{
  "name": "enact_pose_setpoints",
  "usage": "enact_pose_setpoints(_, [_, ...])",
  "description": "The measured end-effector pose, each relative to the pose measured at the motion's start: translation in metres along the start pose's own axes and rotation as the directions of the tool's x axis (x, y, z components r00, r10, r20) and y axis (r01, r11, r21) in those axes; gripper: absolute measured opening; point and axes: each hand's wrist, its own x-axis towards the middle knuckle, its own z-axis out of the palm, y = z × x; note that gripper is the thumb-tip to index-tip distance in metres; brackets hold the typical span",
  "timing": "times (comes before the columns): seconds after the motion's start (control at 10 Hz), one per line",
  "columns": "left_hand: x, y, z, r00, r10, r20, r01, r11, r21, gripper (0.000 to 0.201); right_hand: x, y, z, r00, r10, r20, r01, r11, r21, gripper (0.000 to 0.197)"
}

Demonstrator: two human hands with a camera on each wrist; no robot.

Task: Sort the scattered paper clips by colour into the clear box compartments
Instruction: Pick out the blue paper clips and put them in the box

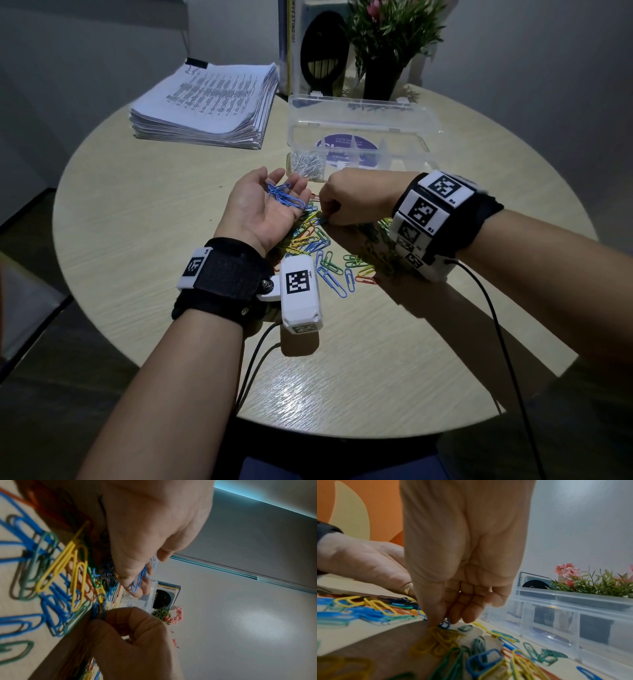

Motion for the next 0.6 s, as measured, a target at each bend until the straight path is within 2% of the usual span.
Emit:
enact_pose_setpoints(0.2, [0.0006,0.0004,-0.0005,1.000,-0.001,-0.005,0.001,1.000,0.000,0.030,-0.0017,-0.0018,0.0051,0.997,0.035,0.071,-0.033,0.999,-0.026,0.021])
enact_pose_setpoints(0.4, [0.0008,0.0014,-0.0012,1.000,0.001,-0.010,-0.001,1.000,-0.003,0.030,0.0014,0.0061,0.0007,0.999,0.038,-0.020,-0.036,0.996,0.084,0.021])
enact_pose_setpoints(0.6, [0.0008,0.0014,-0.0010,1.000,-0.002,-0.013,0.002,1.000,-0.001,0.029,0.0015,0.0045,0.0007,1.000,0.020,0.006,-0.021,0.995,0.094,0.024])
